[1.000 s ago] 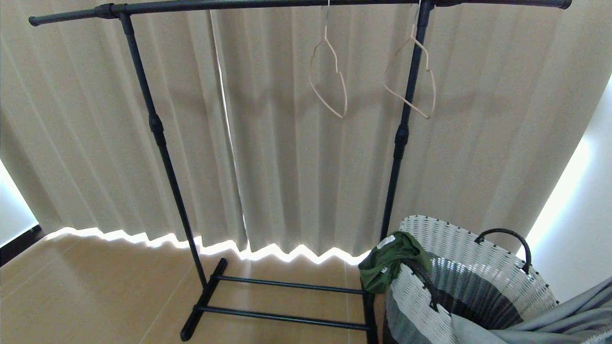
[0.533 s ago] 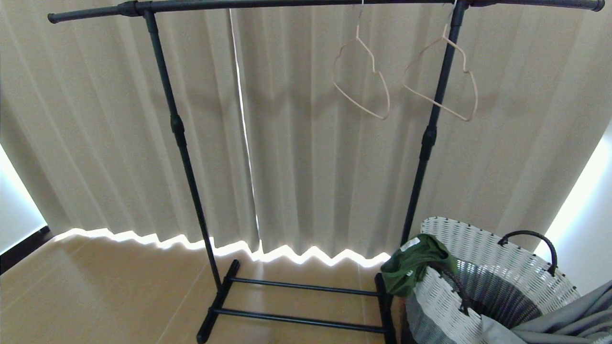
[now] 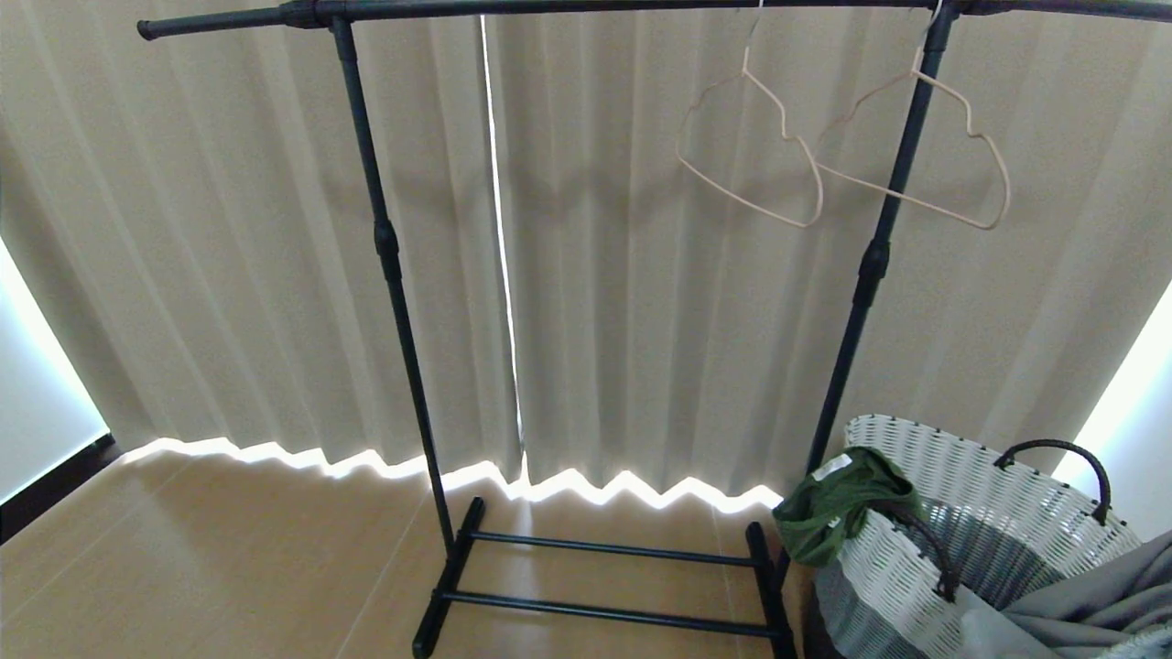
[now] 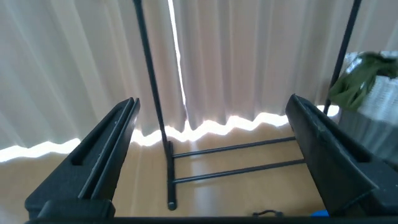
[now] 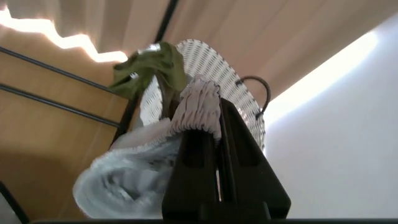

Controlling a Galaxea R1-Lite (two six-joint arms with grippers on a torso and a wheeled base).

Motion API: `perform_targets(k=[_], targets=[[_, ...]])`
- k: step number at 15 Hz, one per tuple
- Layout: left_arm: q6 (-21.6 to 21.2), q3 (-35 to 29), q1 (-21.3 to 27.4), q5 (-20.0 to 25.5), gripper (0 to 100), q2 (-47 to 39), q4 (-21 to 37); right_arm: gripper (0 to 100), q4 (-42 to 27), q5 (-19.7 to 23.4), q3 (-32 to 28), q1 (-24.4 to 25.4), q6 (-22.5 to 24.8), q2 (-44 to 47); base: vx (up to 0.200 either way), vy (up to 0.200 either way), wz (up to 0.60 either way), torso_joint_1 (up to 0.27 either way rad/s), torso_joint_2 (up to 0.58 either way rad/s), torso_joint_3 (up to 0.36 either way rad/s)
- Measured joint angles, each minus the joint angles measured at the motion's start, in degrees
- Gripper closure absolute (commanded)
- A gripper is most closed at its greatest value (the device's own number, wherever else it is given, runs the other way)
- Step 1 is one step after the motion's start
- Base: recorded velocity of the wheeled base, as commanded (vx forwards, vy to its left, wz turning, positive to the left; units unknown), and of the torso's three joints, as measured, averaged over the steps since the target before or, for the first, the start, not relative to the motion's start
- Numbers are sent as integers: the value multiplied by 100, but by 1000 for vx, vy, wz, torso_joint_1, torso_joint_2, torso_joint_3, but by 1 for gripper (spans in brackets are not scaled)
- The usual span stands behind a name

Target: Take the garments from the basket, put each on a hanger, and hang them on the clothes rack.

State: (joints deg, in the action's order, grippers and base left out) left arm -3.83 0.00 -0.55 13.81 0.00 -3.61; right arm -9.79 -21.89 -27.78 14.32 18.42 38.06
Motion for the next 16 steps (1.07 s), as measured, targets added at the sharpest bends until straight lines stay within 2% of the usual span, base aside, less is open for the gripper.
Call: perform_targets(k=[4,6,8,10,14,16], targets=[[-288,0,0,6,0,0,13,100,2,137,-123,0,-9,44,0,0,0,0,0,0],[-444,0,4,313,0,0,13,100,5,301,-278,0,-48,100,0,0,0,0,0,0],[-816,-21,6,430,0,-10,-11,100,2,397,-601,41,-230,256,0,0,0,0,0,0],[-912,-265,44,591,0,-101,-5,100,2,466,-1014,260,-564,500,0,0,0,0,0,0],[-649,-1264,112,784,0,-1421,-129,100,29,619,-1662,1337,-1487,1059,0,0,0,0,0,0],[-567,-1907,267,811,0,-2533,-304,100,43,1448,-2105,1638,-1621,1412,0,0,0,0,0,0]])
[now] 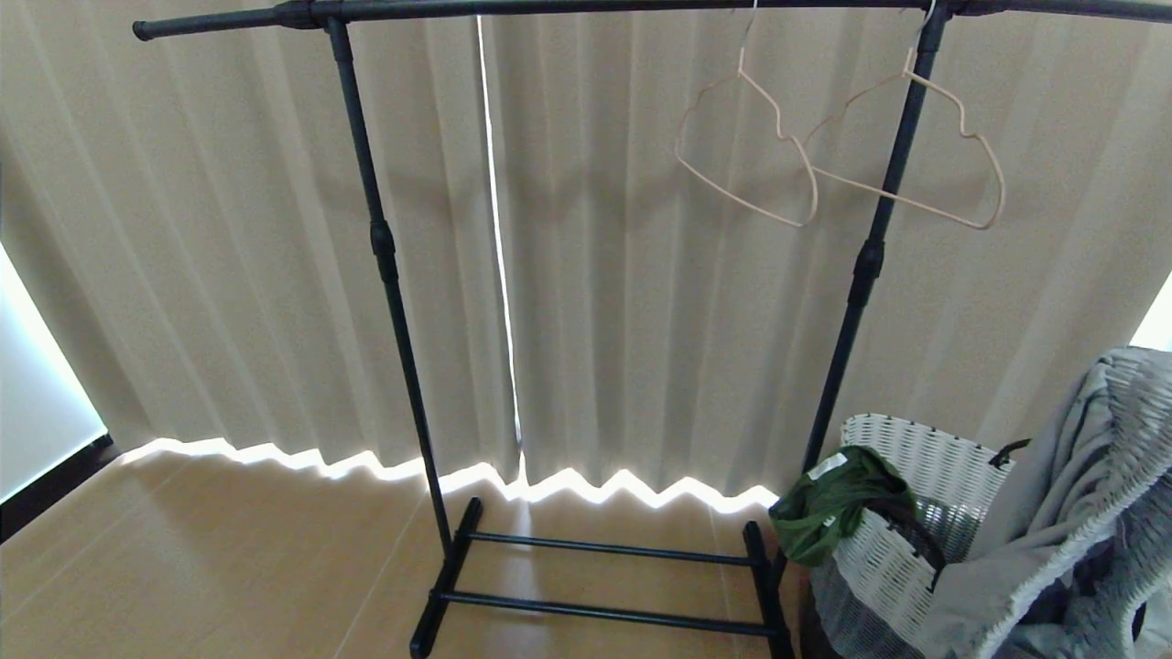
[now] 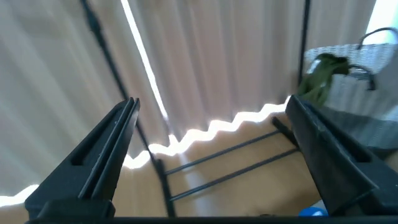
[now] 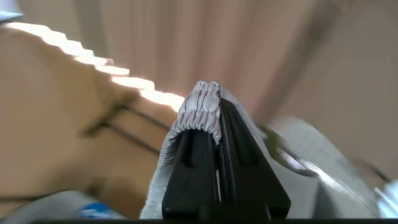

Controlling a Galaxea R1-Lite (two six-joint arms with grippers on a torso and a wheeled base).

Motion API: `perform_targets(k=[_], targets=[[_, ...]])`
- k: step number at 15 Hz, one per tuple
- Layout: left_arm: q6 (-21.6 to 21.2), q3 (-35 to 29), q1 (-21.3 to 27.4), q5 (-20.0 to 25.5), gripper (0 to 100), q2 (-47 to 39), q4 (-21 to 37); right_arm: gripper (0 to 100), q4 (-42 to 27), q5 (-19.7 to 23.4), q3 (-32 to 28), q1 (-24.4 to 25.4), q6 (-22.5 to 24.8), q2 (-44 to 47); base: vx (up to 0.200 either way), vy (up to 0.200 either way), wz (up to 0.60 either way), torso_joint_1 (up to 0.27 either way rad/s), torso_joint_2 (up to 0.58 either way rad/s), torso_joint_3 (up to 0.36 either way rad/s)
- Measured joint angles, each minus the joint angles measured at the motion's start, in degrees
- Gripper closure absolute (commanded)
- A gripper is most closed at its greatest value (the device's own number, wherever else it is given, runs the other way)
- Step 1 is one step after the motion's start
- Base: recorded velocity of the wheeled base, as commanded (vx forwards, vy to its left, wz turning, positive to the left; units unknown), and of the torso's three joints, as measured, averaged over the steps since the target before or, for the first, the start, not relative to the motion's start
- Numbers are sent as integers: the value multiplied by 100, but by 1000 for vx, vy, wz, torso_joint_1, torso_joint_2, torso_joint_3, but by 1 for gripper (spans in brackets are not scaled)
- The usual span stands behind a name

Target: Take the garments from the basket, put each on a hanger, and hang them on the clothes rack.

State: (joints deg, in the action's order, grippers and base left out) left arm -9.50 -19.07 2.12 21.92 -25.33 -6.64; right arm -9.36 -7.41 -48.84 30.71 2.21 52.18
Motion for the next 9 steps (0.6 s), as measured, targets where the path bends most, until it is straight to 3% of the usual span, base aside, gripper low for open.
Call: perform_targets(k=[2,4,9], targets=[[77,-596,363,-96,0,-1126,-169,100,56,429,-361,90,-22,333,0,0,0,0,0,0],[279,-1114,1025,-503,0,-2163,-386,100,433,492,-538,110,-24,642,0,0,0,0,0,0],[1007,-1963,3701,-2359,0,-4710,-1477,100,1139,501,-627,126,-24,1320,0,0,0,0,0,0]])
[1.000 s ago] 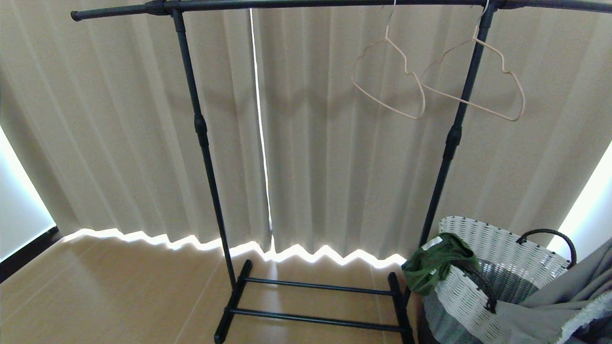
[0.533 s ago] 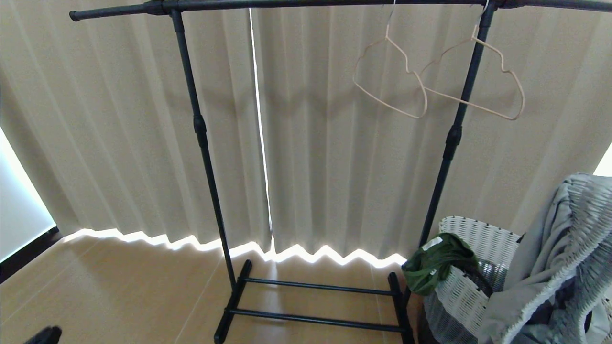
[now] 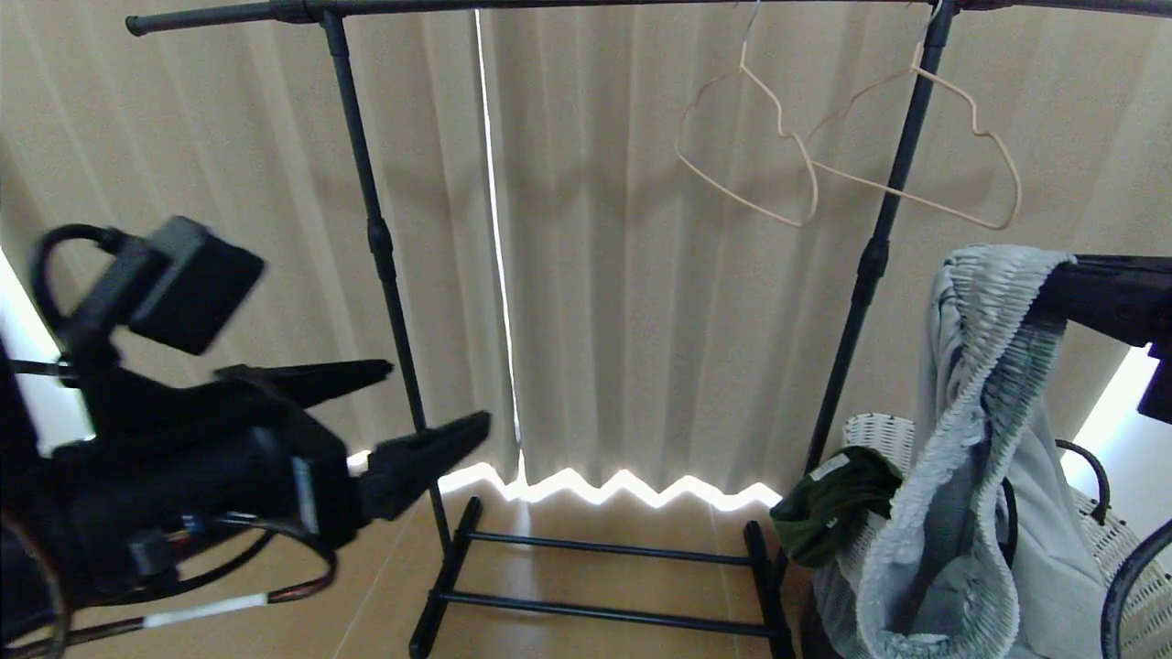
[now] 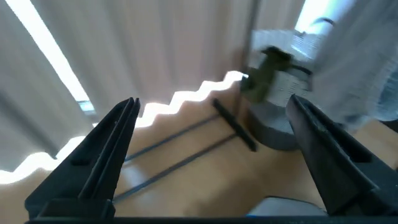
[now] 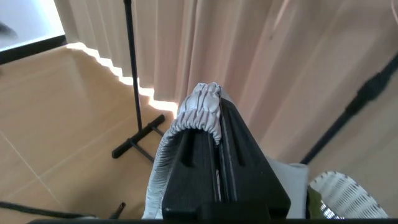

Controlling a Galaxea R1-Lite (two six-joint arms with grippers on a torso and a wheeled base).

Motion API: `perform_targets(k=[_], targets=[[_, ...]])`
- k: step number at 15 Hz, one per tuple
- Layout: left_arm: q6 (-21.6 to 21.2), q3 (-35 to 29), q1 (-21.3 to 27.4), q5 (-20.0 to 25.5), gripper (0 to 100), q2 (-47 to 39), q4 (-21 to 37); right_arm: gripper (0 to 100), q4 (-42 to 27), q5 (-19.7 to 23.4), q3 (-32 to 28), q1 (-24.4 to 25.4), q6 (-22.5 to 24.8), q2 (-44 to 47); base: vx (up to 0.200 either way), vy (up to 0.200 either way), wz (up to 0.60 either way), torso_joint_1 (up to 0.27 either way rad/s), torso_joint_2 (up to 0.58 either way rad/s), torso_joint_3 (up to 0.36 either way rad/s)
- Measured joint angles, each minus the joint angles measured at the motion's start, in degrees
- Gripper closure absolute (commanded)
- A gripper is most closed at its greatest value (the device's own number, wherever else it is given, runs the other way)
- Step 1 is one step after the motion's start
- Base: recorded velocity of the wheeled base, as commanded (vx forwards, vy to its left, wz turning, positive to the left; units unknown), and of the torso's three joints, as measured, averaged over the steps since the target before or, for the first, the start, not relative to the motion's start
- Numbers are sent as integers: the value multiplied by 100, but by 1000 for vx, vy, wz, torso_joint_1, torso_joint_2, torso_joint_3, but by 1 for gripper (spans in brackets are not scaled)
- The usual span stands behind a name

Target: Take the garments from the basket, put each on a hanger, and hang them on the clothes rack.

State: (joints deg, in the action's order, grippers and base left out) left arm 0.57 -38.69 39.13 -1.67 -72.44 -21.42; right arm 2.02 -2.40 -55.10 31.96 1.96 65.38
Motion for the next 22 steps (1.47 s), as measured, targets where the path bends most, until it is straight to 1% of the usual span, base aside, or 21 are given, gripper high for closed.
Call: perform_targets(k=[3,5,7,9,12,15,18,19,22], targets=[[467,-369,1309,-645,0,-1213,-477,100,232,9,-21,1,-7,162,0,0,0,0,0,0],[772,-901,1851,-963,0,-1937,-647,100,377,20,-94,11,-11,188,0,0,0,0,0,0],[1053,-1449,2253,-1126,0,-2599,-709,100,489,27,-137,11,-68,171,0,0,0,0,0,0],[1291,-2004,2493,-1223,0,-3202,-723,100,522,27,-145,128,-199,116,0,0,0,0,0,0],[1392,-2575,2627,-1563,0,-3903,-709,100,512,24,-145,436,-215,-22,0,0,0,0,0,0],[1612,-2669,2566,-1910,0,-4302,-688,100,514,24,-134,533,-215,-111,0,0,0,0,0,0],[1658,-2439,2566,-1950,0,-4396,-688,100,517,13,-156,538,-215,-140,0,0,0,0,0,0],[1655,-2310,2566,-1952,100,-4358,-690,100,514,13,-156,535,-215,-141,0,0,0,0,0,0],[1655,-1947,2575,-1952,100,-4164,-707,100,495,9,-239,527,-215,-116,0,0,0,0,0,0]])
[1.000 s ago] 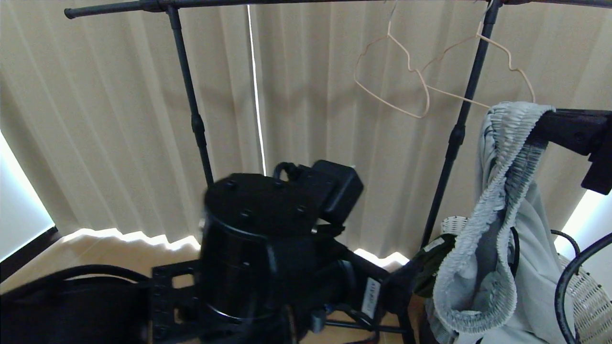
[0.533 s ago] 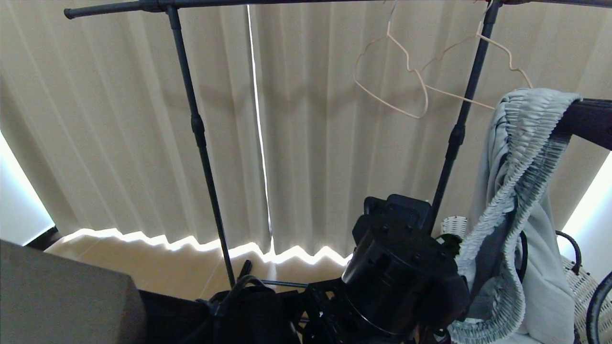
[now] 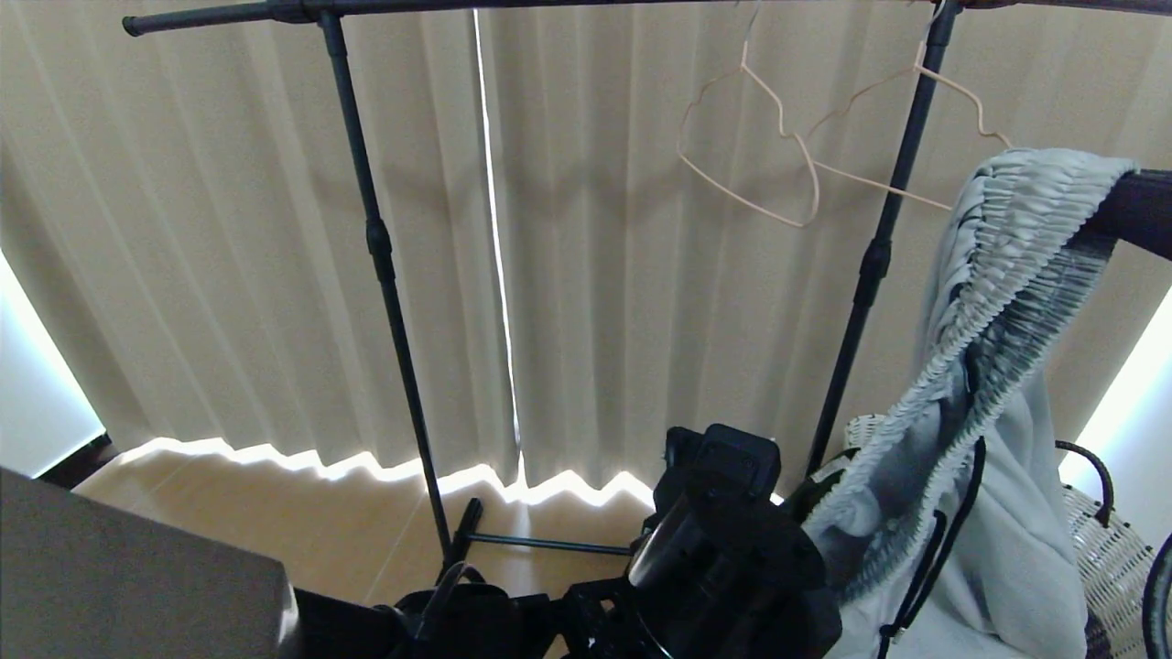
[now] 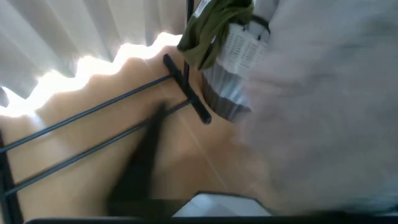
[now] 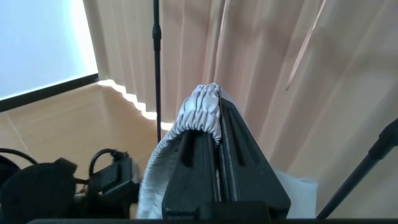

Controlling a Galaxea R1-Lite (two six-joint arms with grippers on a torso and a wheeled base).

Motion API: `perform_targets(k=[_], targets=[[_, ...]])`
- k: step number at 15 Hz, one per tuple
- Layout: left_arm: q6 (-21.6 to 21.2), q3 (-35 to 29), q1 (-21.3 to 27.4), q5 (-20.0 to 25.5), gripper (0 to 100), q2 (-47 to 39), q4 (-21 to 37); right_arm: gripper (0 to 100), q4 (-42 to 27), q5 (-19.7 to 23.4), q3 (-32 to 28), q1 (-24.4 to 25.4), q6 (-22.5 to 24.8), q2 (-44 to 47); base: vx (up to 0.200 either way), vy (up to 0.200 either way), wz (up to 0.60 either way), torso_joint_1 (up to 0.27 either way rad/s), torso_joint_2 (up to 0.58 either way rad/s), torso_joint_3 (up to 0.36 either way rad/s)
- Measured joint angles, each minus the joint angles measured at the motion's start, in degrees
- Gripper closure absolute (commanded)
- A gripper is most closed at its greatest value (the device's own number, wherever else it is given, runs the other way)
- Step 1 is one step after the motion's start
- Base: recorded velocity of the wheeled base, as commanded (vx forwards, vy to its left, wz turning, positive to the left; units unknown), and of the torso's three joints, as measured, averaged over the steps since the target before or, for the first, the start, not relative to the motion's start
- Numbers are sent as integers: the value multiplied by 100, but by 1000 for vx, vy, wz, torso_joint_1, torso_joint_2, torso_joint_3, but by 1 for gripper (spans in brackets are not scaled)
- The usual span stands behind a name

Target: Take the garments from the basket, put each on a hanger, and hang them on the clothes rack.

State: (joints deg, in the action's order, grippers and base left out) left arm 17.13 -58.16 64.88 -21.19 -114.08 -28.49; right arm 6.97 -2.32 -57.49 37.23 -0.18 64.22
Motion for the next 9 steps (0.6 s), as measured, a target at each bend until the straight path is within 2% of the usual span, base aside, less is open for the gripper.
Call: perform_targets(k=[4,7,9], targets=[[-295,844,28,-78,100,774,-16,100,0,-9,-35,-61,5,122,0,0,0,0,0,0],[-1081,1258,-166,-68,100,1932,132,100,22,-6,-161,-83,9,267,0,0,0,0,0,0],[-1645,1287,-599,-27,100,2787,607,100,22,2,-312,-85,9,345,0,0,0,0,0,0]])
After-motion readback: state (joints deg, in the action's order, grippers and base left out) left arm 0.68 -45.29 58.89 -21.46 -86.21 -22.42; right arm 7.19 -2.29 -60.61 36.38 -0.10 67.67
